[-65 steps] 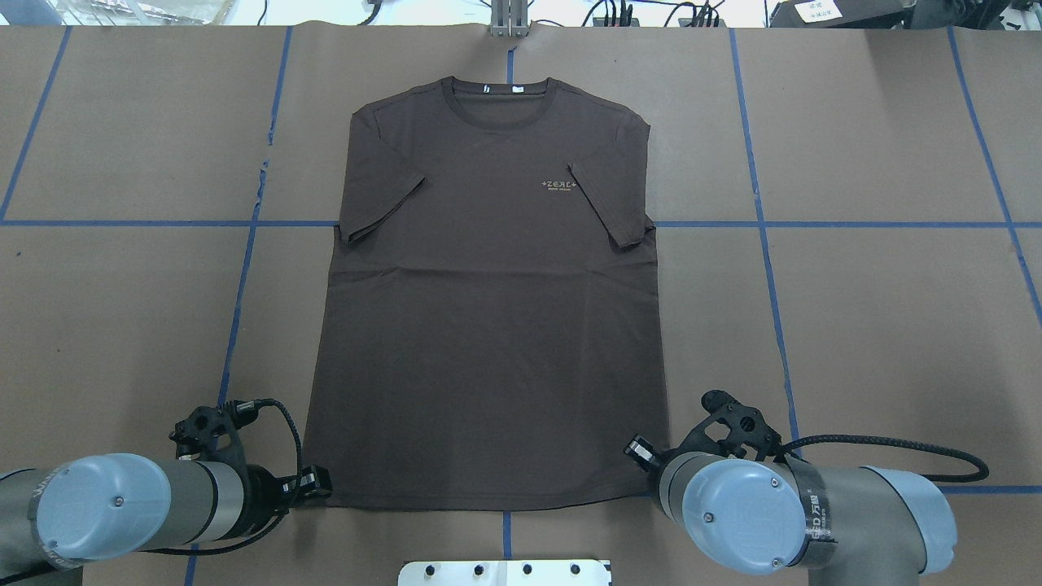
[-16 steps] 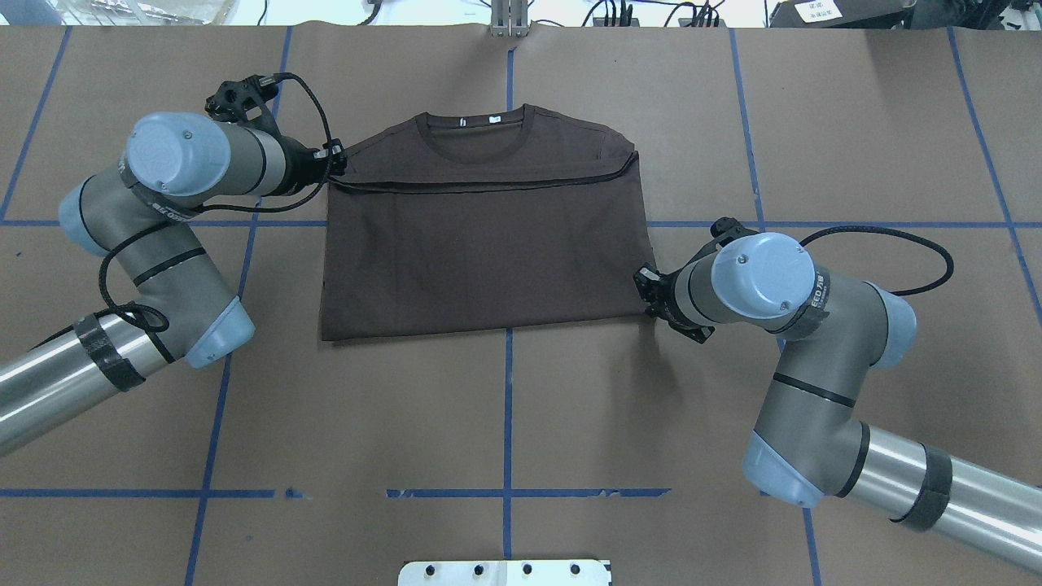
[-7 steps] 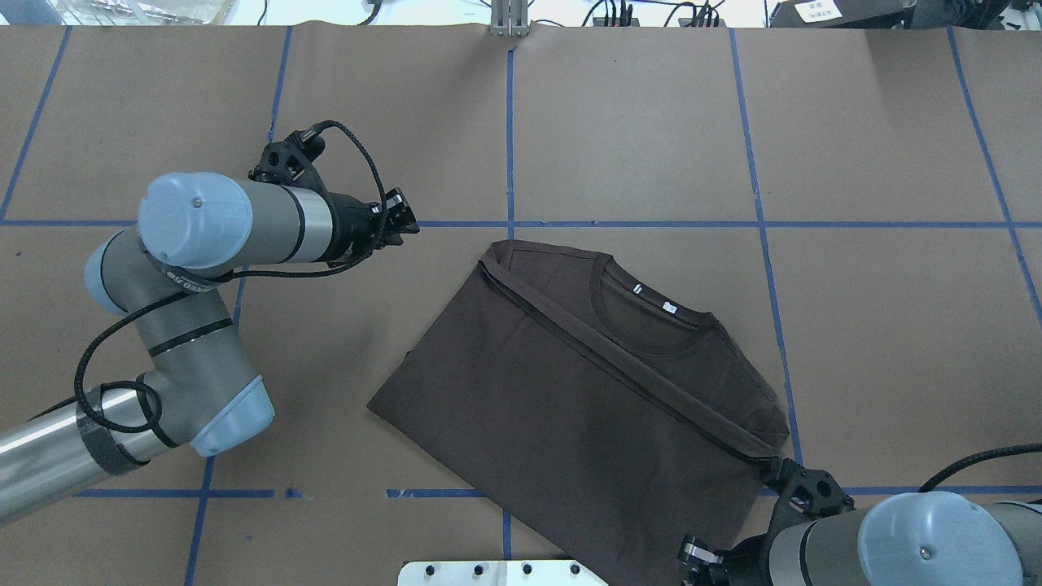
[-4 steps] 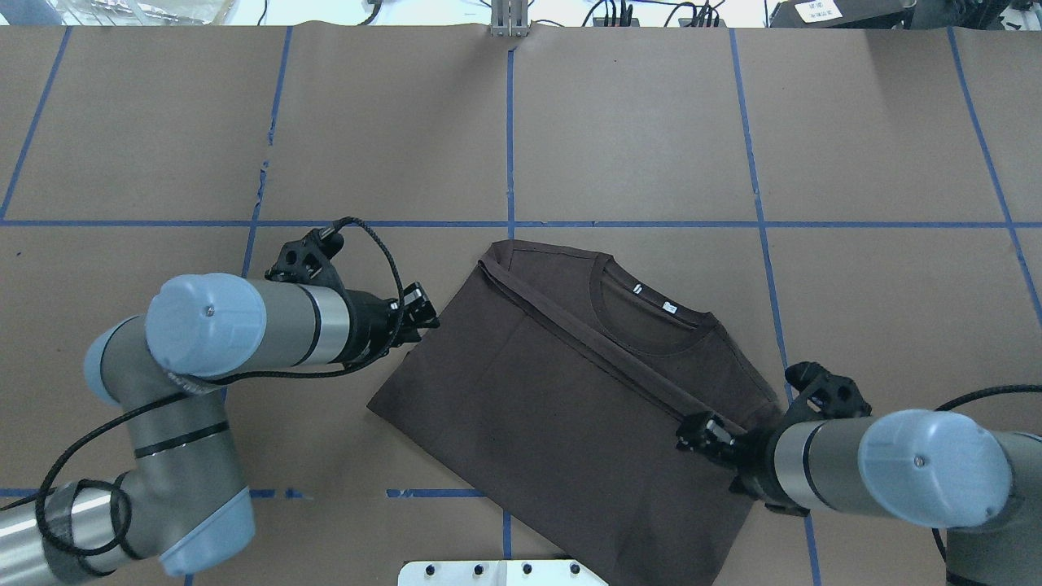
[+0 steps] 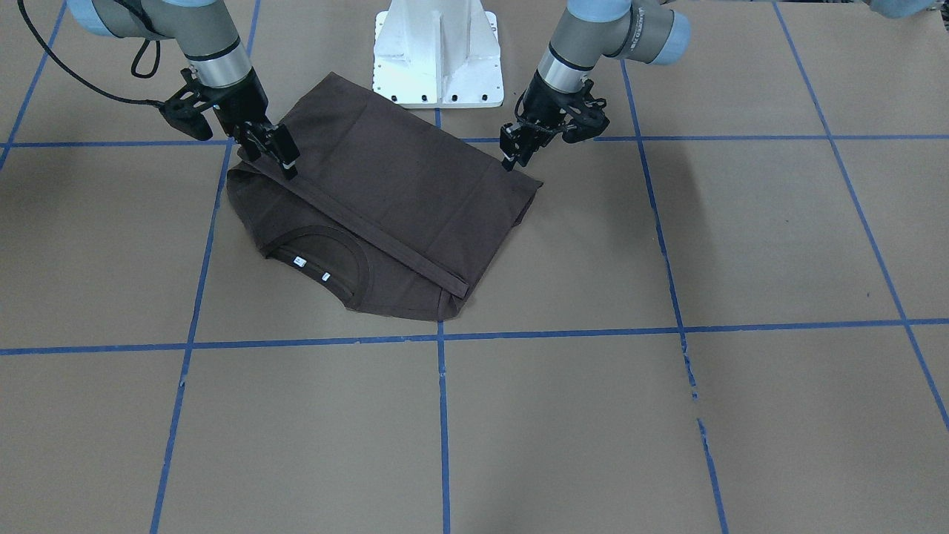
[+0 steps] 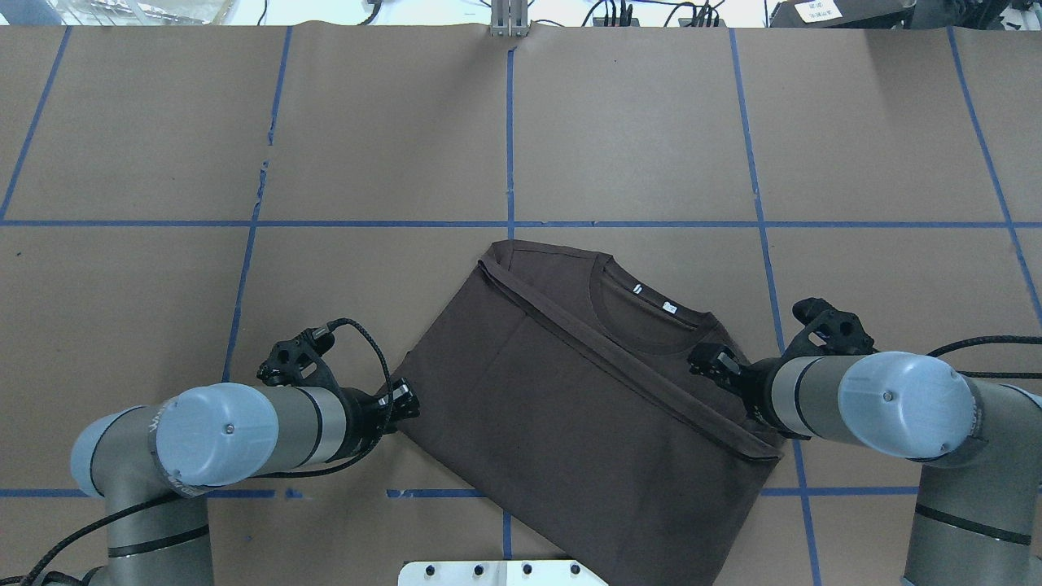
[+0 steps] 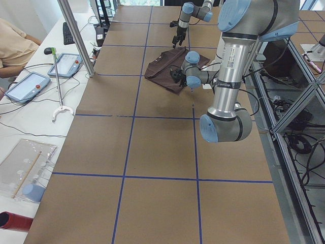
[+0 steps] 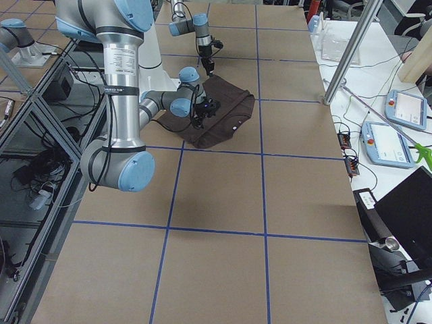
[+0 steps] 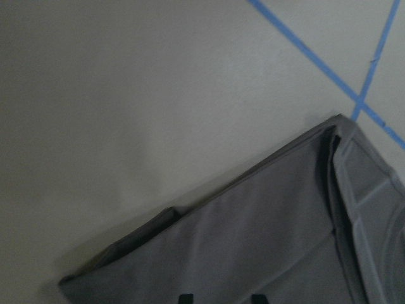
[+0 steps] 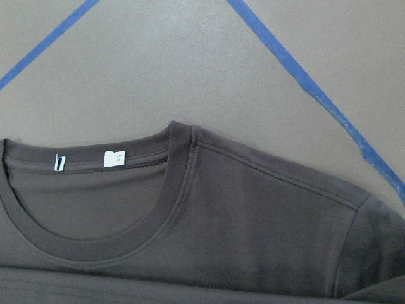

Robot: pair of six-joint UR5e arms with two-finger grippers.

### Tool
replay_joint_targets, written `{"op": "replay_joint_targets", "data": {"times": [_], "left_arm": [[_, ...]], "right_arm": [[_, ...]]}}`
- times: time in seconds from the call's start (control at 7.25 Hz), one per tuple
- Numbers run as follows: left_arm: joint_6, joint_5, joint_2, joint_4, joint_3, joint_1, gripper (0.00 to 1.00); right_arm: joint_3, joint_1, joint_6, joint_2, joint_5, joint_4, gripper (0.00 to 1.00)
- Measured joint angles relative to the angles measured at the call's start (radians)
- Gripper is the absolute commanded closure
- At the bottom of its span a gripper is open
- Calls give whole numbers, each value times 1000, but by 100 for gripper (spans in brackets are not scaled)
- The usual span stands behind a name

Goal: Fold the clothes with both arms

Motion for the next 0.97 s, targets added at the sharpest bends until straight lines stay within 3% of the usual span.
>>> {"op": "replay_joint_targets", "data": {"times": [0.69,0.83,0.97], "left_arm": [[5,44,-10,10,48,-5,59],[5,48,-10,10,51,-8,70],[6,50,-10,10,51,-13,100]], "right_arm": [[-23,2,-2,26,-12,1,0],[-23,3,-1,27,-11,1,0],[-23,3,-1,27,-11,1,0]]}}
